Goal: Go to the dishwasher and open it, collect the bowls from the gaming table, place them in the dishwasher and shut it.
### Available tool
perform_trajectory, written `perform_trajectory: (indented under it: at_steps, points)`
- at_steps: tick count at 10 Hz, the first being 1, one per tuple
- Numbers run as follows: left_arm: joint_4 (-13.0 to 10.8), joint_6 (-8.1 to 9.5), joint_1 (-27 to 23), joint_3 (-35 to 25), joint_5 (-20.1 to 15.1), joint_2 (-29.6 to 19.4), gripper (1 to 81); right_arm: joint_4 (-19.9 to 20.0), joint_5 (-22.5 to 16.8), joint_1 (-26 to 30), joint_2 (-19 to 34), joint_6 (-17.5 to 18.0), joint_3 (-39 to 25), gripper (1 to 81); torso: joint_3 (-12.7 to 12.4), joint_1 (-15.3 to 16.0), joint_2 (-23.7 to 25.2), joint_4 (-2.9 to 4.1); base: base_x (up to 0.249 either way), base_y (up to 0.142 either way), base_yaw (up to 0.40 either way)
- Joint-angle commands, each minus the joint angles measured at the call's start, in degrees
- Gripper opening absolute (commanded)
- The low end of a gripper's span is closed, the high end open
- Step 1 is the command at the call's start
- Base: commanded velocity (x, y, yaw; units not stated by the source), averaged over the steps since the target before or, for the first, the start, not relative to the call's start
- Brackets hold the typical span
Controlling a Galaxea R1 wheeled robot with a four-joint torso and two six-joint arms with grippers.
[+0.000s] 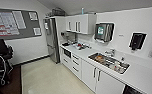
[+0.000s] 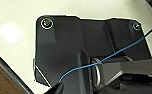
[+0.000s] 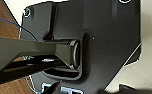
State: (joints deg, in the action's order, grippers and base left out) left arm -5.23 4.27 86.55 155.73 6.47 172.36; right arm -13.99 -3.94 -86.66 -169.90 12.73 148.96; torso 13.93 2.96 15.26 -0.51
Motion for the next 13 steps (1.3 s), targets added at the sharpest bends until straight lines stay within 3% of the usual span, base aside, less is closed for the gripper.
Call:
perform_trajectory:
  at_steps: [1,13]
  points:
    - [-0.7,-0.40,-2.7,0.0,-2.6,-0.3,81.1,-0.4,-2.5,2.5,0.2,-0.4,-0.3,81.1,0.0,0.0,0.0,0.00,0.000,0.000,0.363]
    - [-0.9,-0.40,-2.7,0.2,-2.8,-0.1,81.1,0.0,-2.5,2.9,-0.9,-0.4,0.1,81.1,0.0,0.0,0.0,0.00,0.000,0.000,0.362]
